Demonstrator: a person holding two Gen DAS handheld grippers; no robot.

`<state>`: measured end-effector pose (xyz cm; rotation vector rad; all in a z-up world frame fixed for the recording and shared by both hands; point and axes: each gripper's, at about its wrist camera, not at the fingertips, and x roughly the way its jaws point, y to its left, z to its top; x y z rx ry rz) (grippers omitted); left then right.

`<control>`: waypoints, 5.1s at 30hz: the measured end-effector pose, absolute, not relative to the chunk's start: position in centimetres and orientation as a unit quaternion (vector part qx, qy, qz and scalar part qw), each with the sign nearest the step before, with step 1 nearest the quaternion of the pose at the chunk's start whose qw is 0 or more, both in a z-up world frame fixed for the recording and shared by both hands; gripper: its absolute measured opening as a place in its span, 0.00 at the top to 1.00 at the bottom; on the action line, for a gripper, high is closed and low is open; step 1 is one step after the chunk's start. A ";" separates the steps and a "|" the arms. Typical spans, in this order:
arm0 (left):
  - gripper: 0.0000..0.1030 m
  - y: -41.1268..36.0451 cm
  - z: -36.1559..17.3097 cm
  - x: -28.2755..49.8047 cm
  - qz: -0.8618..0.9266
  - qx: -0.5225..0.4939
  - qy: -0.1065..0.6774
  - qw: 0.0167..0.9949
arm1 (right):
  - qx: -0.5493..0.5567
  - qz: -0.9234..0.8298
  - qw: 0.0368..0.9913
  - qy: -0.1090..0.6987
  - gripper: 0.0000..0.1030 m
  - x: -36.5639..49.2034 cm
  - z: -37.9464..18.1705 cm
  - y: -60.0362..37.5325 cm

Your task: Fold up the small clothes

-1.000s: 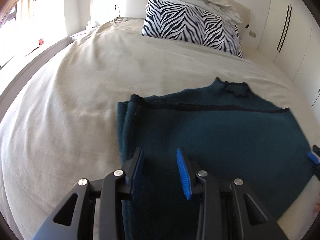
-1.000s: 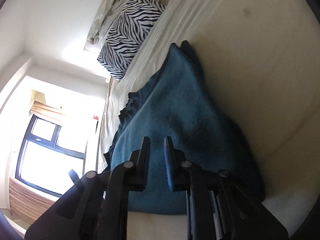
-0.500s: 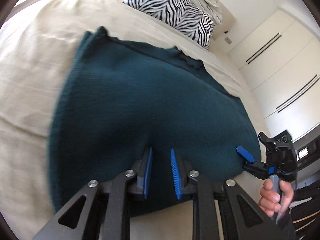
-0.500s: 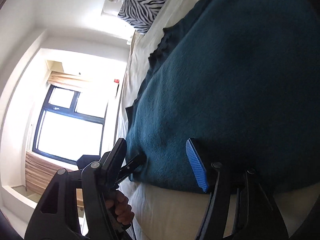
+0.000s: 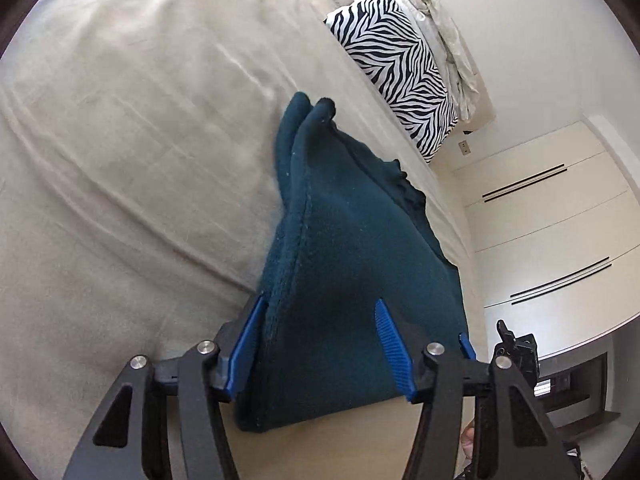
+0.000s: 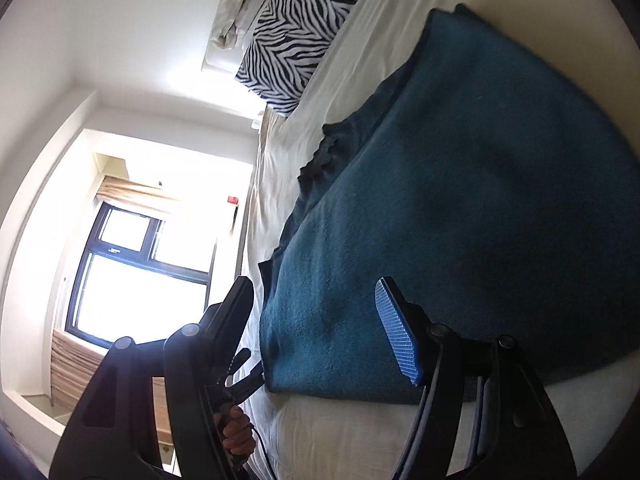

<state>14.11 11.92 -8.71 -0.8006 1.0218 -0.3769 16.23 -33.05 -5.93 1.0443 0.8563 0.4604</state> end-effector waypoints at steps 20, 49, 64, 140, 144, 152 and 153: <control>0.74 13.1 -11.2 16.2 -0.201 -0.464 0.516 0.691 | 0.411 0.266 0.709 0.507 0.40 27.6 -8.9 -16.1; 0.94 -7.0 -1.5 20.1 -0.340 -0.366 0.493 0.712 | 0.546 0.256 0.675 0.426 0.36 25.0 -7.8 -32.1; 0.94 -0.4 -2.9 16.2 -0.266 -0.327 0.440 0.793 | 0.514 0.229 0.692 0.452 0.33 24.1 -8.7 -33.3; 0.19 7.2 0.2 23.1 -0.241 -0.237 0.483 0.808 | 0.387 0.253 0.756 0.463 0.31 21.5 -6.2 -18.9; 0.16 0.7 -1.0 25.4 -0.265 -0.191 0.519 0.790 | 0.397 0.246 0.759 0.454 0.31 20.6 -6.2 -20.7; 0.92 -3.7 -5.7 26.4 -0.254 -0.153 0.587 0.754 | 0.405 0.233 0.756 0.457 0.31 19.3 -7.7 -23.0; 0.94 -3.3 -5.5 26.0 -0.252 -0.154 0.581 0.758 | 0.405 0.234 0.757 0.457 0.31 19.0 -7.7 -23.2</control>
